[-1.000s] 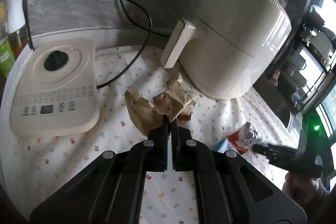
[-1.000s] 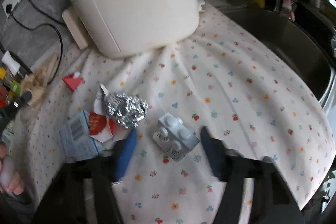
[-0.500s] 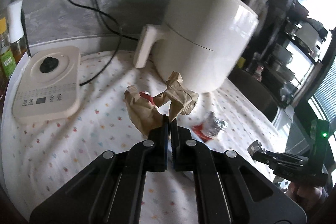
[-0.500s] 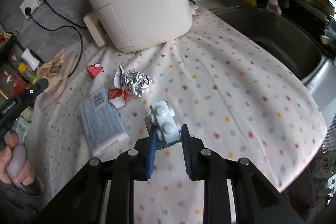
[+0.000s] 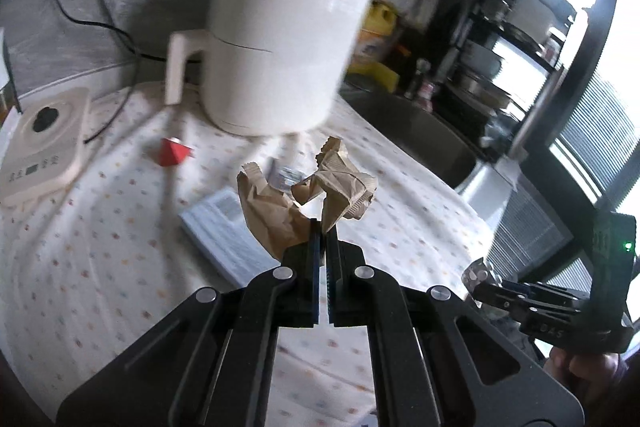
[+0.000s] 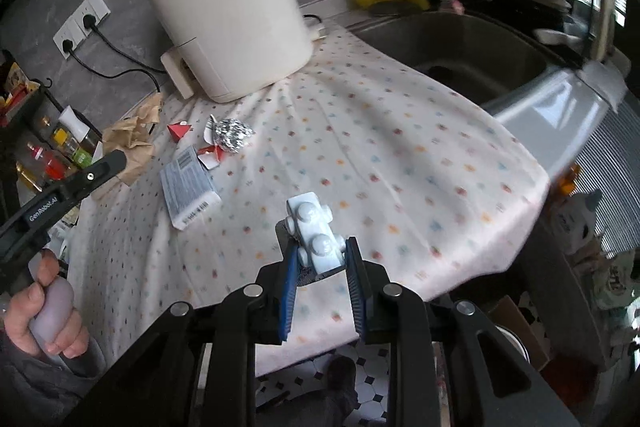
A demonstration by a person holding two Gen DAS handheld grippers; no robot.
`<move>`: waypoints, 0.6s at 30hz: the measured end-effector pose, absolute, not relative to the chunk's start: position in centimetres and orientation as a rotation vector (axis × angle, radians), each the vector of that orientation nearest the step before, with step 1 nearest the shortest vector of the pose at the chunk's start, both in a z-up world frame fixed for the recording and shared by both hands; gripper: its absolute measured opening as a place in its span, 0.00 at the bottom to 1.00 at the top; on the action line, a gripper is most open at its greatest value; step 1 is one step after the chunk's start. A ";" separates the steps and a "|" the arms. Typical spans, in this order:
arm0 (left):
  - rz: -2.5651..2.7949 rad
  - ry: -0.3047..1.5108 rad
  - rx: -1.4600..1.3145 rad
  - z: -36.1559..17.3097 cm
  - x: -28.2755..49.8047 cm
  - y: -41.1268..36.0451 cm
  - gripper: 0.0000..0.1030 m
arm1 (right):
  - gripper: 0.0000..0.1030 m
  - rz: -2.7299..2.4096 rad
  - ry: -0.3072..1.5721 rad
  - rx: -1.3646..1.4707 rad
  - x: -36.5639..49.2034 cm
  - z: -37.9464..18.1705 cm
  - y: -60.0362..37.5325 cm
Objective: Collect trash
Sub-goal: 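Carry both items over the white bucket and open both grippers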
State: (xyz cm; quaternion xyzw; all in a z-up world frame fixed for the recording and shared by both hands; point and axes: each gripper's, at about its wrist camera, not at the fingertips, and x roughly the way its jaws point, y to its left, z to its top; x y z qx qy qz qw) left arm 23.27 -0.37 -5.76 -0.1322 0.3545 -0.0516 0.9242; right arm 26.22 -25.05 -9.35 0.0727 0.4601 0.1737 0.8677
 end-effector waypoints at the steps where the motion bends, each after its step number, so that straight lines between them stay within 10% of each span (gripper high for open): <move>1: -0.116 0.731 -0.266 -5.8 23.2 -1.2 0.03 | 0.23 0.358 0.962 0.156 25.9 -9.3 -25.7; 18: -0.279 0.795 -0.182 -6.7 20.8 -14.6 0.03 | 0.24 0.238 0.986 0.247 18.9 -10.9 -37.8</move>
